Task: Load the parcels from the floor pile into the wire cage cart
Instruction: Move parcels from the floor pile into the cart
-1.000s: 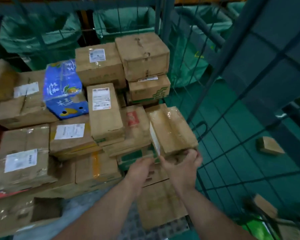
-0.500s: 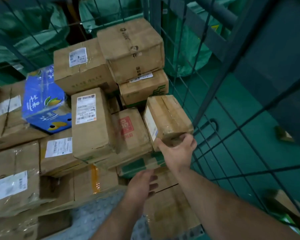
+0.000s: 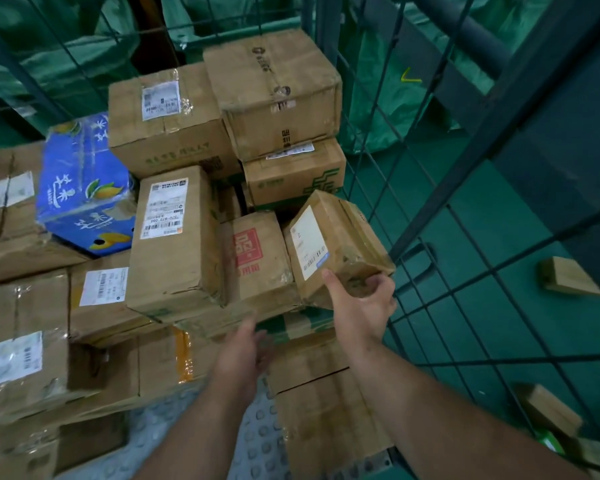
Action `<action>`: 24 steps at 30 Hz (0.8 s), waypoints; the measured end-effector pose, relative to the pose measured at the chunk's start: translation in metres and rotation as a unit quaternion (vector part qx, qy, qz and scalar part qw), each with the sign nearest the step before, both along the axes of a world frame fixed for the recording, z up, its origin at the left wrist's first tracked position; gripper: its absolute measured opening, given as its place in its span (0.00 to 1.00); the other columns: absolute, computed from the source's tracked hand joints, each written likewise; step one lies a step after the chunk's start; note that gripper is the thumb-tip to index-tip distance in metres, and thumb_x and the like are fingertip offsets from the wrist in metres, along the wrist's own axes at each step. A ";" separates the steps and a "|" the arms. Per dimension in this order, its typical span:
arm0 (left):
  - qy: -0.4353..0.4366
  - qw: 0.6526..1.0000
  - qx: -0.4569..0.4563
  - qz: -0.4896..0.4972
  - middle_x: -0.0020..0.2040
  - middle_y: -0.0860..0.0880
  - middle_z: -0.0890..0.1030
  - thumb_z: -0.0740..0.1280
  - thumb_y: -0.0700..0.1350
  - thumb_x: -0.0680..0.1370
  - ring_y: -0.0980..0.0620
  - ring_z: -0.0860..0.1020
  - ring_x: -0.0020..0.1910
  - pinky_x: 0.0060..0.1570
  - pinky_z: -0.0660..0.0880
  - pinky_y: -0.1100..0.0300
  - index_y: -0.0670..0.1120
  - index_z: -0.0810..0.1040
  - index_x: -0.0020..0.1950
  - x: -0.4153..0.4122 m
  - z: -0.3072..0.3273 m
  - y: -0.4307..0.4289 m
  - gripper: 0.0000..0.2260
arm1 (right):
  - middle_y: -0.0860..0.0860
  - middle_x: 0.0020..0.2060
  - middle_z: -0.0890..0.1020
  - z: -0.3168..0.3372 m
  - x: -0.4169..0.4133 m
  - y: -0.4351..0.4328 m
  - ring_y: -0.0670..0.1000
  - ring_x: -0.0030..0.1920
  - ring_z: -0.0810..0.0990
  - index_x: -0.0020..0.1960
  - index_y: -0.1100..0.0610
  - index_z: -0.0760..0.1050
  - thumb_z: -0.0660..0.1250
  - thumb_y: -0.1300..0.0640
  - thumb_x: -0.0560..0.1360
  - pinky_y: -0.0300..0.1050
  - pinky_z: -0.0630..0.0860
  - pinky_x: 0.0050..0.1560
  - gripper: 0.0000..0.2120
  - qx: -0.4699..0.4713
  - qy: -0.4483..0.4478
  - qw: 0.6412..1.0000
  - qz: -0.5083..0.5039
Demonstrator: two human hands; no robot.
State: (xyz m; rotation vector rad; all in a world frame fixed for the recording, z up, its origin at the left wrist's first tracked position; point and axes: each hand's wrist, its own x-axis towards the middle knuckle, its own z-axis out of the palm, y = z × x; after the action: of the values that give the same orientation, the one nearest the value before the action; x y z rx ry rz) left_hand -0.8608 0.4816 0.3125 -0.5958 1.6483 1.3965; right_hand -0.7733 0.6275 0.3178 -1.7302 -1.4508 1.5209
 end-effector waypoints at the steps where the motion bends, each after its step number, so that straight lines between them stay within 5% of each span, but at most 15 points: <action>1: -0.005 1.000 0.013 0.014 0.59 0.44 0.82 0.66 0.59 0.81 0.44 0.80 0.58 0.62 0.77 0.46 0.51 0.77 0.60 -0.008 -0.001 -0.001 0.14 | 0.50 0.61 0.68 0.001 -0.001 0.000 0.53 0.54 0.77 0.59 0.44 0.64 0.80 0.36 0.63 0.43 0.75 0.46 0.35 -0.010 0.012 1.000 -0.017; 5: -0.034 0.997 0.055 0.031 0.65 0.44 0.79 0.65 0.59 0.81 0.43 0.78 0.63 0.69 0.72 0.43 0.49 0.74 0.71 -0.032 -0.006 -0.001 0.22 | 0.49 0.55 0.77 0.003 -0.015 -0.003 0.52 0.53 0.81 0.60 0.47 0.67 0.77 0.39 0.69 0.56 0.81 0.58 0.29 -0.151 0.152 0.966 -0.142; 8: -0.046 0.997 0.050 0.039 0.68 0.44 0.77 0.62 0.52 0.84 0.43 0.78 0.63 0.68 0.73 0.45 0.47 0.71 0.74 -0.037 -0.011 0.004 0.19 | 0.50 0.57 0.79 -0.007 -0.022 -0.002 0.53 0.55 0.81 0.63 0.48 0.68 0.77 0.38 0.69 0.56 0.80 0.62 0.30 -0.183 0.140 0.964 -0.133; 13: -0.051 0.995 0.067 0.044 0.71 0.44 0.74 0.59 0.41 0.85 0.42 0.75 0.67 0.69 0.72 0.47 0.41 0.64 0.78 -0.045 -0.022 0.018 0.21 | 0.48 0.58 0.81 -0.022 -0.038 0.036 0.53 0.54 0.82 0.61 0.42 0.75 0.66 0.32 0.75 0.48 0.81 0.46 0.20 -0.218 0.109 0.964 -0.102; 16: -0.047 0.995 0.056 0.062 0.71 0.41 0.75 0.59 0.37 0.83 0.41 0.77 0.65 0.69 0.73 0.45 0.41 0.63 0.79 -0.051 -0.034 0.023 0.23 | 0.47 0.56 0.83 -0.029 -0.044 0.041 0.51 0.50 0.85 0.62 0.41 0.77 0.65 0.33 0.77 0.44 0.83 0.47 0.19 -0.216 0.116 0.964 -0.106; 21: -0.054 0.997 0.043 -0.025 0.73 0.45 0.74 0.58 0.44 0.86 0.43 0.76 0.65 0.69 0.73 0.44 0.45 0.66 0.78 -0.038 -0.028 0.013 0.20 | 0.51 0.62 0.80 -0.026 -0.028 0.039 0.54 0.55 0.83 0.72 0.44 0.72 0.63 0.30 0.76 0.53 0.82 0.56 0.30 -0.260 0.145 0.953 -0.062; 24: -0.029 0.997 0.013 -0.069 0.66 0.46 0.79 0.61 0.46 0.85 0.45 0.79 0.57 0.63 0.75 0.47 0.46 0.74 0.70 -0.015 -0.016 0.001 0.14 | 0.53 0.59 0.81 -0.027 -0.002 0.029 0.54 0.56 0.82 0.69 0.45 0.72 0.62 0.31 0.78 0.53 0.80 0.57 0.26 -0.262 0.123 0.957 -0.032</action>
State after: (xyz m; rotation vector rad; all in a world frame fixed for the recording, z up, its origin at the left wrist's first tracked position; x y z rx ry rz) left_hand -0.8757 0.4822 0.2968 -0.4929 1.5916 1.2876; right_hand -0.7749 0.6570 0.2912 -1.7530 -0.9067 2.1326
